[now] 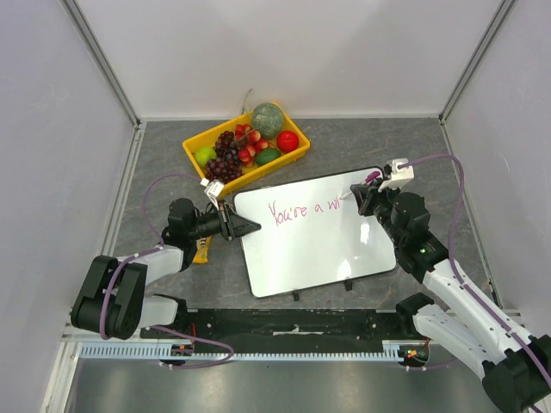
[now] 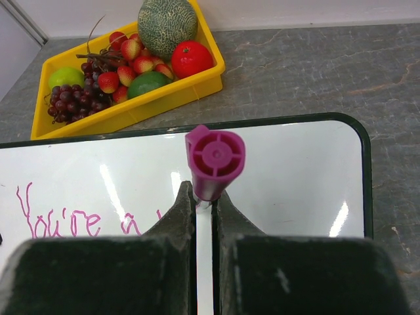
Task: Write a sentence on the whiteboard
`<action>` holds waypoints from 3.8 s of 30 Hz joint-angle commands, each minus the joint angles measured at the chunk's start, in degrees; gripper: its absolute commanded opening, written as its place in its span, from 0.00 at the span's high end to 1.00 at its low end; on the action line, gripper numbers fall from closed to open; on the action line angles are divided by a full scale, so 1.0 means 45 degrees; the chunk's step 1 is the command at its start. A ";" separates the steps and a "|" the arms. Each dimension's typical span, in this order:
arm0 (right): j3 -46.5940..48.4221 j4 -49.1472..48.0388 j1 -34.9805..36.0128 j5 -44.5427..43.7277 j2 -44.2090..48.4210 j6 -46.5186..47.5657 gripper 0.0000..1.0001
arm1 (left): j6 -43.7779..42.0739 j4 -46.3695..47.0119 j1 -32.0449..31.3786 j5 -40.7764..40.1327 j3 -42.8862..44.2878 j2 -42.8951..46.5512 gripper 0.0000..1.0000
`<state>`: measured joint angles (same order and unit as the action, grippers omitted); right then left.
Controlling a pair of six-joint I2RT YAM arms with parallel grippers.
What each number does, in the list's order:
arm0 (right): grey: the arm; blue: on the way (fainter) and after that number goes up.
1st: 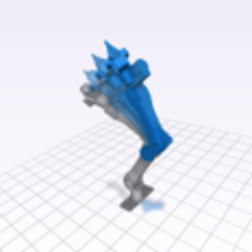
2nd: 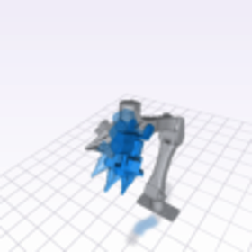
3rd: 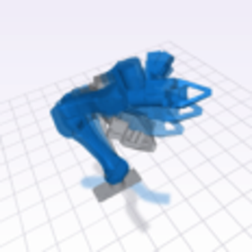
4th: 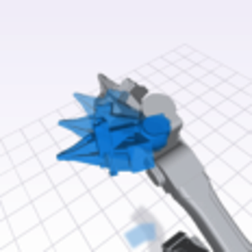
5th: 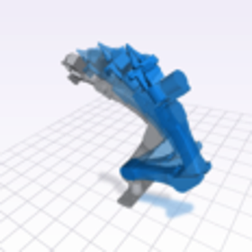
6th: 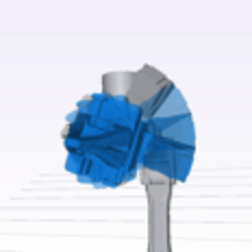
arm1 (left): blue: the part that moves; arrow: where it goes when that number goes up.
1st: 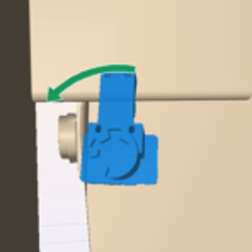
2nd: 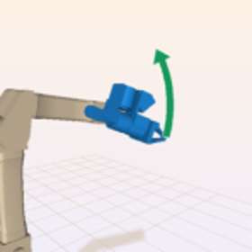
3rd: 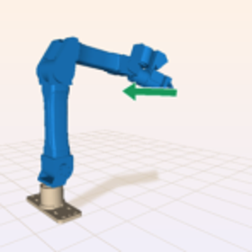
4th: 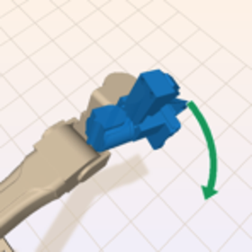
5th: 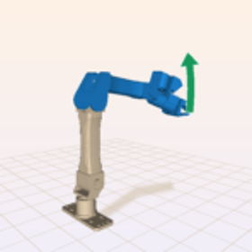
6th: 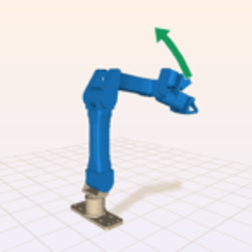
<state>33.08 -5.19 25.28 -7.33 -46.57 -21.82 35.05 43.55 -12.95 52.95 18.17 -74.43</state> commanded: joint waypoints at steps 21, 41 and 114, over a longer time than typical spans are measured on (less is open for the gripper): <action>-0.1101 0.1094 -0.0051 0.0164 0.0855 0.0182 1.00 | -0.2437 -0.0752 -0.0364 -0.0516 -0.0171 -0.0237 0.98; 0.0012 0.0353 -0.0031 -0.0401 -0.0003 0.0162 1.00 | -0.2417 -0.0772 -0.0364 -0.0516 -0.0152 -0.0237 0.98; 0.1652 0.1525 -0.0012 -0.0655 0.0583 0.0064 1.00 | -0.2437 -0.0791 -0.0384 -0.0516 -0.0171 -0.0197 0.98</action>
<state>37.23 2.63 25.28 -9.17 -42.78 -22.59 35.03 43.48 -13.06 53.04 18.17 -74.41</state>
